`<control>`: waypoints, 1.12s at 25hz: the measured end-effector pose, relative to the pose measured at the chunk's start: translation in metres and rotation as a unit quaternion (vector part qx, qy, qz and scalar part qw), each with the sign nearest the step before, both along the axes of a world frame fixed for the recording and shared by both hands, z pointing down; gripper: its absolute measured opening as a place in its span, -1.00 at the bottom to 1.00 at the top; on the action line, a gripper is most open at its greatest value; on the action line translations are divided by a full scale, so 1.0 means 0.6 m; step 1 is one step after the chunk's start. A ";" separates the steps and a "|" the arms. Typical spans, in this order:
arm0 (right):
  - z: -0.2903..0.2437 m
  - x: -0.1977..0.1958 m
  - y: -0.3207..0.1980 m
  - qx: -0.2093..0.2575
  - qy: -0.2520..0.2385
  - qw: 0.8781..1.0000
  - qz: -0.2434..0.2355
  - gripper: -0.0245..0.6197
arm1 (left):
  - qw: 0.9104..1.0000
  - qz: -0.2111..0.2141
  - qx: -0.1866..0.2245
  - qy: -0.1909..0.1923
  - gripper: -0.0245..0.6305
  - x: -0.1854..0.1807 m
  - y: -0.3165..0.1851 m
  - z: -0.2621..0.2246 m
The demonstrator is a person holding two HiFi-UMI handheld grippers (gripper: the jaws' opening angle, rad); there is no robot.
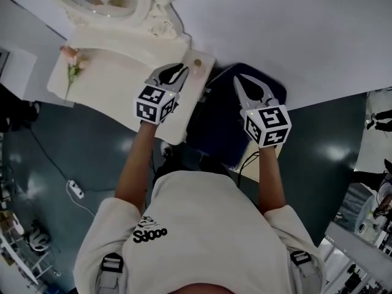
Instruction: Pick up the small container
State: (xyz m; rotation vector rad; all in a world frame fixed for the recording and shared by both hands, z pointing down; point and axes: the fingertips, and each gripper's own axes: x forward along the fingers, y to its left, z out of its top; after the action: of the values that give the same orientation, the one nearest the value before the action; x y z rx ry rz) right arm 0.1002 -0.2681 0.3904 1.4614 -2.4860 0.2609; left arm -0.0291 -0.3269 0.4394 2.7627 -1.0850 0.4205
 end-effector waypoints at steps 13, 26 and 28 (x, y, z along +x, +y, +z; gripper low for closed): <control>0.073 0.039 -0.018 -0.053 0.017 0.995 0.082 -0.92 | 0.996 -0.016 -0.085 -0.024 -0.27 0.064 -0.116 0.169; 0.145 0.083 -0.026 -0.088 0.016 0.993 0.076 -0.92 | 0.987 -0.075 -0.127 -0.057 -0.24 0.100 -0.159 0.286; 0.152 0.084 -0.026 -0.091 0.016 0.993 0.072 -0.92 | 0.987 -0.087 -0.122 -0.063 -0.26 0.099 -0.166 0.296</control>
State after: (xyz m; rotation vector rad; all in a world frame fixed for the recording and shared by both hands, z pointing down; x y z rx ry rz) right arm 0.1508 -0.2837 0.4819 1.5547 -2.2673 0.4737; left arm 0.0303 -0.4266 0.6172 2.4345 -1.2016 0.6625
